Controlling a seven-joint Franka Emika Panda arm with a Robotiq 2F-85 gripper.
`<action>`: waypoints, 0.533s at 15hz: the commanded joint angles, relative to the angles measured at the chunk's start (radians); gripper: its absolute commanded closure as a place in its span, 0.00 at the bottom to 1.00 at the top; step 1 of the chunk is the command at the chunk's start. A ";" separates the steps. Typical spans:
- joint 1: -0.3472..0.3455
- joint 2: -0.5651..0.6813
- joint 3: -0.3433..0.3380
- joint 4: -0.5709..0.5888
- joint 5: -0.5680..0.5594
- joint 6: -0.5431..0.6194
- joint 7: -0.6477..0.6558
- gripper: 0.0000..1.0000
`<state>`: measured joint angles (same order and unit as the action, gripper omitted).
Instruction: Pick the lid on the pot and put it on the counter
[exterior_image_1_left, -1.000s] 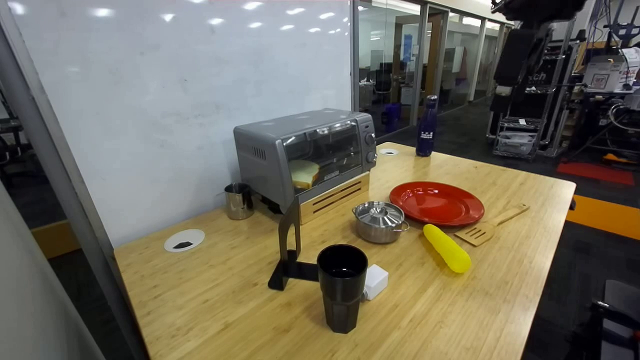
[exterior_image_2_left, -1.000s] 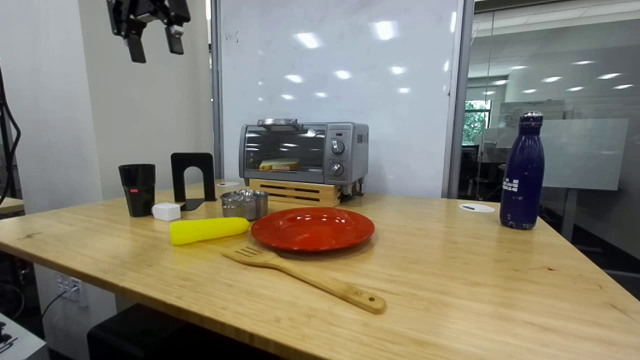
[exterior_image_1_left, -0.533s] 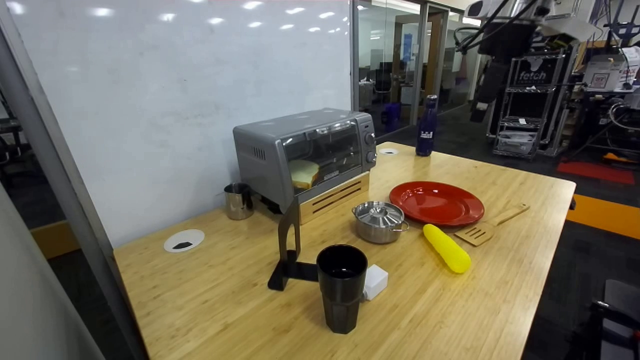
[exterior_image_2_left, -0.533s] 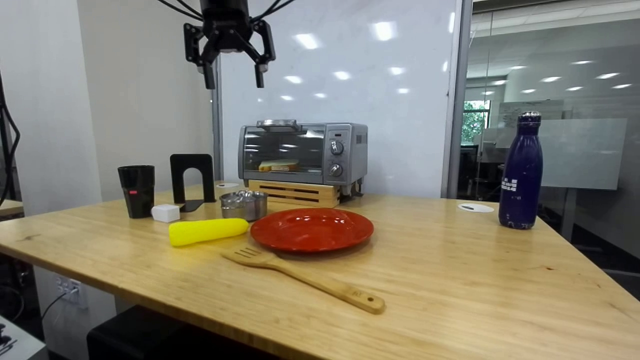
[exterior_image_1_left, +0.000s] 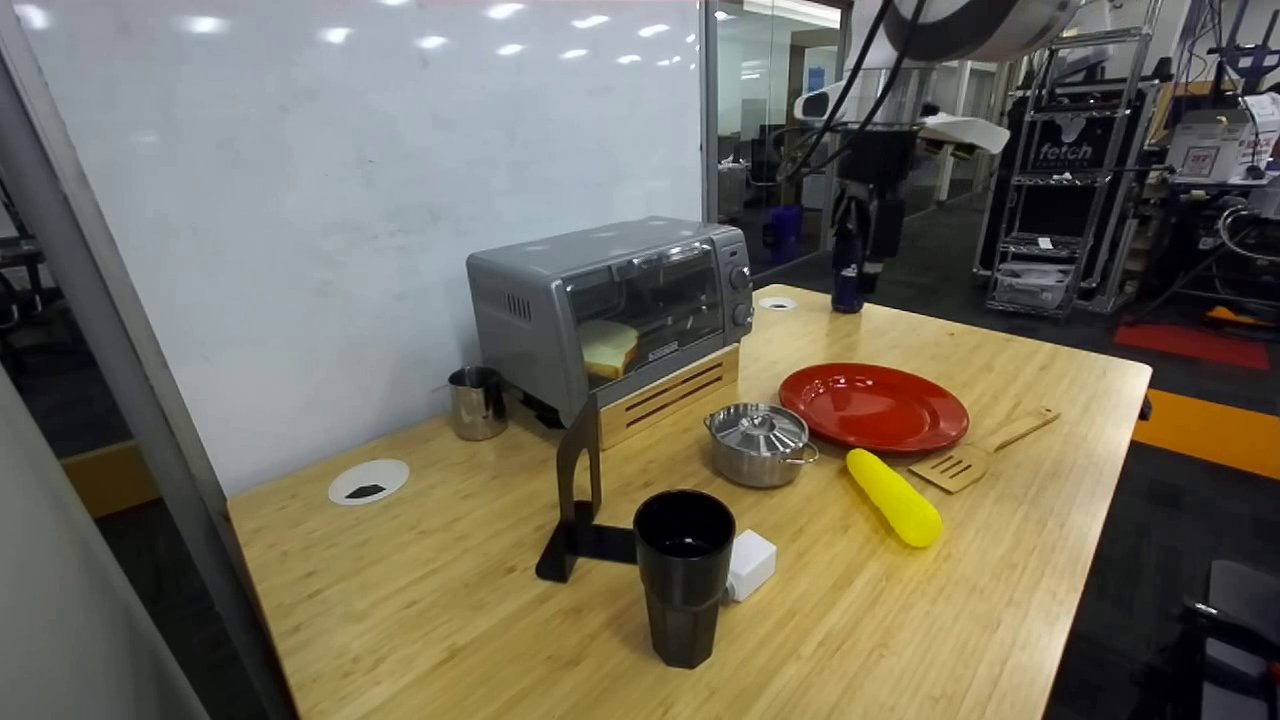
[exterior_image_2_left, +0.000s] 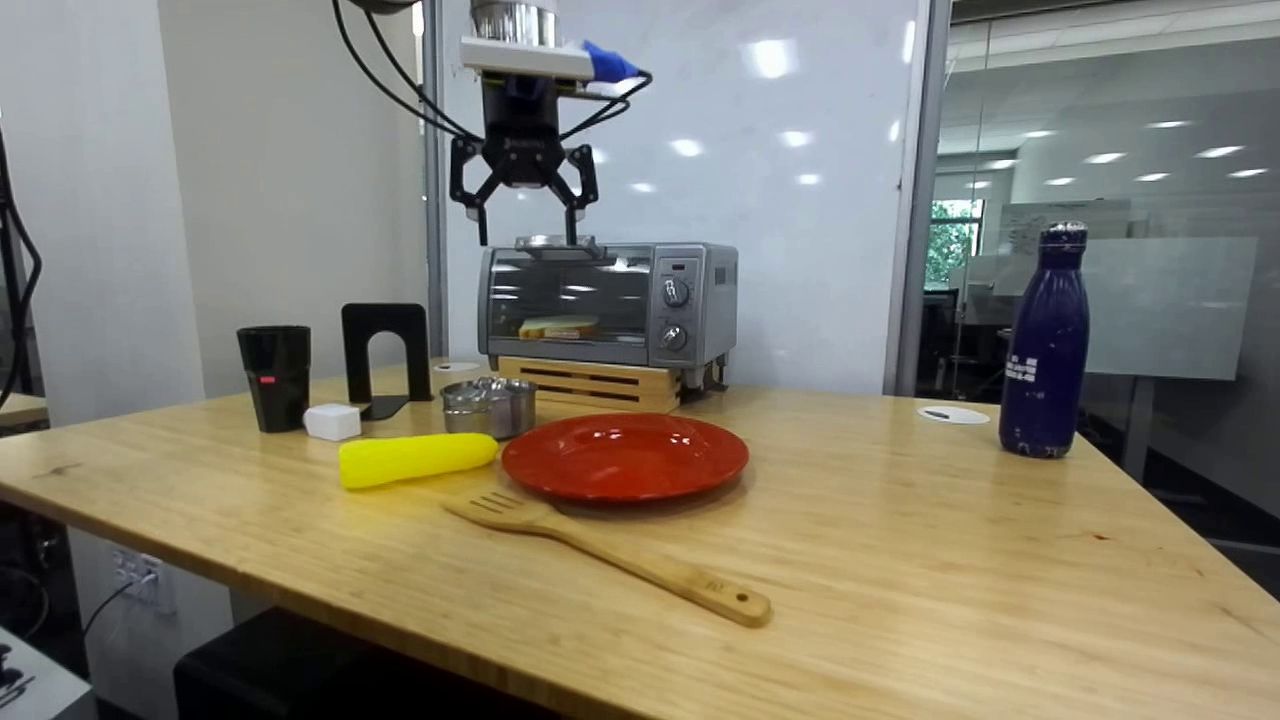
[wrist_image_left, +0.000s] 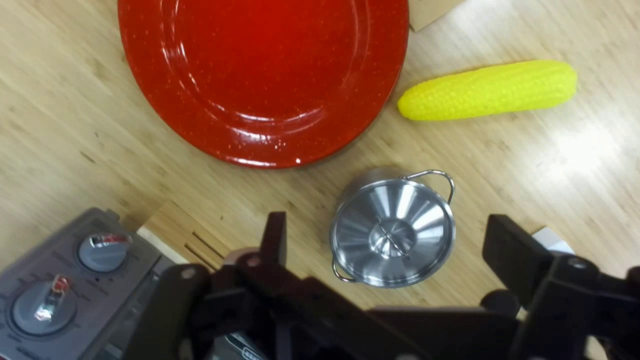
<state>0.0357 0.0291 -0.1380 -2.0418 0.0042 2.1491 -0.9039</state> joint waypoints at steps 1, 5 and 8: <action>-0.035 0.034 0.051 0.034 -0.007 -0.005 -0.030 0.00; -0.036 0.099 0.076 0.102 -0.013 -0.017 -0.067 0.00; -0.039 0.099 0.075 0.109 -0.013 -0.027 -0.072 0.00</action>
<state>0.0307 0.1280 -0.0985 -1.9347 -0.0027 2.1241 -0.9797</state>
